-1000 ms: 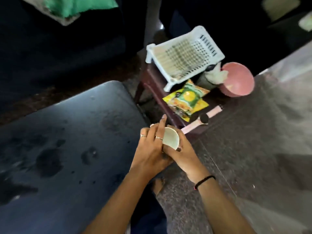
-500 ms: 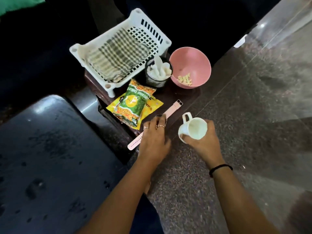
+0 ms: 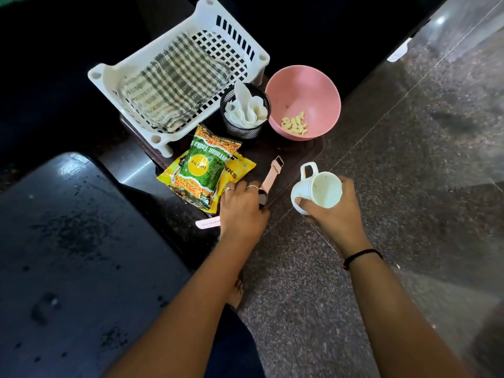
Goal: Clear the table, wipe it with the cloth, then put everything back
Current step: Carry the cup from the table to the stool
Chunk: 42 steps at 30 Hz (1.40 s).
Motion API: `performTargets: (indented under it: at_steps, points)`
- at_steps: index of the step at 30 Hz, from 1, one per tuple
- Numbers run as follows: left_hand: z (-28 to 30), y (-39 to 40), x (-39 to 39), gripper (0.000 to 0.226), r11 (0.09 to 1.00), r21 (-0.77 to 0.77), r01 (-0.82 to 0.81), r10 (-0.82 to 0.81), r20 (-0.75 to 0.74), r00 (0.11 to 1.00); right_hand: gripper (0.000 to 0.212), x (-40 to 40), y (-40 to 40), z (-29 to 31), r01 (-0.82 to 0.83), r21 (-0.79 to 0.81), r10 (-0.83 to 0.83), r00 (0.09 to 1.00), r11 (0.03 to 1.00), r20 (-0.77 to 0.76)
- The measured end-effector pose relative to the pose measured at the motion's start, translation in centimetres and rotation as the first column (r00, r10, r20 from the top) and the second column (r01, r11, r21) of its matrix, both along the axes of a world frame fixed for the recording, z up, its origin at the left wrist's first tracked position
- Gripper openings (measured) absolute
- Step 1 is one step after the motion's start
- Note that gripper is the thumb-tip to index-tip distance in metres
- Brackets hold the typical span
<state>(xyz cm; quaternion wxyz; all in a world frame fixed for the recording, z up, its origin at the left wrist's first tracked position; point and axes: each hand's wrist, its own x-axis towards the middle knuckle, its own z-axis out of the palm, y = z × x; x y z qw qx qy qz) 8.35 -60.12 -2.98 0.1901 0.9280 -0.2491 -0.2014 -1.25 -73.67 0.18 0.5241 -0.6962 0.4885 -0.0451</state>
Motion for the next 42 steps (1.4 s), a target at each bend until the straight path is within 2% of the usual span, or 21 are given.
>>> performTargets:
  at_steps: [4,6,11,14,17,20,24,28,32,37,42]
  points:
    - [2.4,1.1,0.3,0.044,0.947,-0.209,-0.242,0.189,-0.246,0.951,0.062,0.4,0.0,0.4,0.027,-0.005,-0.027,1.0,1.0,0.014]
    - [3.5,1.8,0.3,0.045,0.901,-0.284,-0.327,0.223,-0.342,0.913,0.061,0.6,0.0,0.7,0.041,0.013,-0.042,0.999,0.999,0.028]
    - [5.3,4.0,-0.3,0.037,0.847,-0.411,-0.336,0.254,-0.242,0.936,0.061,0.8,0.2,0.7,0.052,0.025,-0.052,0.998,0.998,0.021]
    - [6.1,4.2,-0.5,0.035,0.848,-0.446,-0.285,0.169,-0.282,0.944,0.062,1.0,0.3,0.5,0.059,0.026,-0.06,0.998,0.998,0.026]
    - [5.8,3.8,0.0,0.039,0.896,-0.369,-0.246,0.103,-0.367,0.924,0.066,1.8,0.8,-0.1,0.025,-0.036,-0.026,1.0,0.999,-0.015]
    - [4.8,2.8,1.1,0.048,0.954,-0.233,-0.19,0.105,-0.334,0.937,0.066,3.0,1.4,-0.6,-0.049,-0.134,0.042,0.997,0.99,-0.057]
    - [3.5,1.7,2.9,0.051,0.996,-0.053,-0.071,0.054,-0.283,0.958,0.064,5.2,2.0,-1.4,-0.115,-0.164,0.102,0.991,0.98,-0.082]
    - [2.5,0.4,3.8,0.055,1.0,0.022,0.018,-0.012,-0.239,0.971,0.07,6.9,2.5,-2.8,-0.121,-0.232,0.102,0.99,0.965,-0.093]
    - [1.8,-0.5,4.0,0.049,0.992,0.063,0.106,-0.087,-0.245,0.965,0.072,8.0,2.9,-3.2,-0.108,-0.331,0.088,0.993,0.938,-0.074]
    - [2.1,-0.3,3.6,0.045,0.988,0.093,0.122,-0.104,-0.175,0.979,0.079,7.9,3.4,-3.6,-0.063,-0.362,0.059,0.998,0.93,-0.022]
    - [2.7,-0.3,3.4,0.067,0.985,0.104,0.135,-0.125,-0.098,0.987,0.079,7.7,3.6,-3.5,-0.038,-0.361,0.047,0.999,0.932,0.015]
